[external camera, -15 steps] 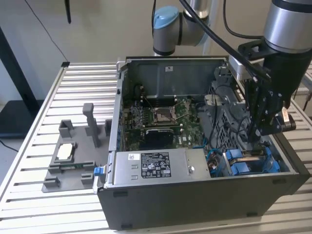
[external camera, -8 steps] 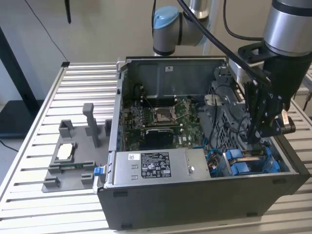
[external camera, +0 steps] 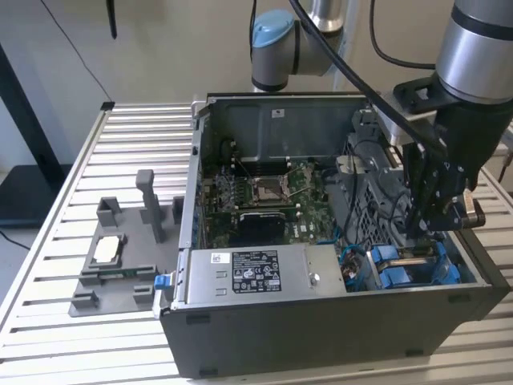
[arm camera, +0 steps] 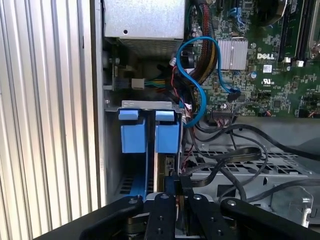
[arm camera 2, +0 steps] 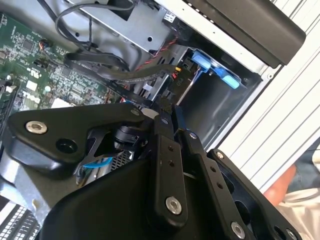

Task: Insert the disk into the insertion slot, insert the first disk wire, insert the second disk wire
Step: 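Insert the second disk wire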

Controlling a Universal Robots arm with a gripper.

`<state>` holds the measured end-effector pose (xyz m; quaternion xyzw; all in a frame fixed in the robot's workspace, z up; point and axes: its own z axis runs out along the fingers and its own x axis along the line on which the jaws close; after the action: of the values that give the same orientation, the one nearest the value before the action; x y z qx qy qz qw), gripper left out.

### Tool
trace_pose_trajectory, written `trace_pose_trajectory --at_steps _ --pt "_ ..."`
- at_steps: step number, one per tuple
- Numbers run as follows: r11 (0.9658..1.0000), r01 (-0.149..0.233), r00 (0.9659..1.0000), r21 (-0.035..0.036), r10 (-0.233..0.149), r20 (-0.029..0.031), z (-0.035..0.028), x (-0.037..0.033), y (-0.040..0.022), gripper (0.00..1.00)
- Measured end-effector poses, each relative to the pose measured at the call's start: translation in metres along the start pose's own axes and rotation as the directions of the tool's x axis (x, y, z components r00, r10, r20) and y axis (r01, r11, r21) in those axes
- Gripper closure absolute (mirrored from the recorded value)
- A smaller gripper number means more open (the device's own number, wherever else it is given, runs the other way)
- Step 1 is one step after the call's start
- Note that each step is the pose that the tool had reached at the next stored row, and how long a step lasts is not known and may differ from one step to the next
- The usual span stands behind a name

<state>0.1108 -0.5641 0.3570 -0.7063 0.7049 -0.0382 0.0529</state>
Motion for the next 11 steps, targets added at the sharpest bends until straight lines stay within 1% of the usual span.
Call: trace_pose_trajectory --at_steps 1,3,11 --pt "1.0000 0.000 1.0000 0.0000 0.000 0.0023 0.0003 0.0006 -0.0001 0.84" --pt "1.0000 0.000 1.0000 0.0000 0.000 0.0038 0.0011 0.0017 -0.0004 0.84" --pt "1.0000 -0.001 1.0000 0.0000 0.001 0.0047 0.0055 0.0050 -0.0015 0.84"
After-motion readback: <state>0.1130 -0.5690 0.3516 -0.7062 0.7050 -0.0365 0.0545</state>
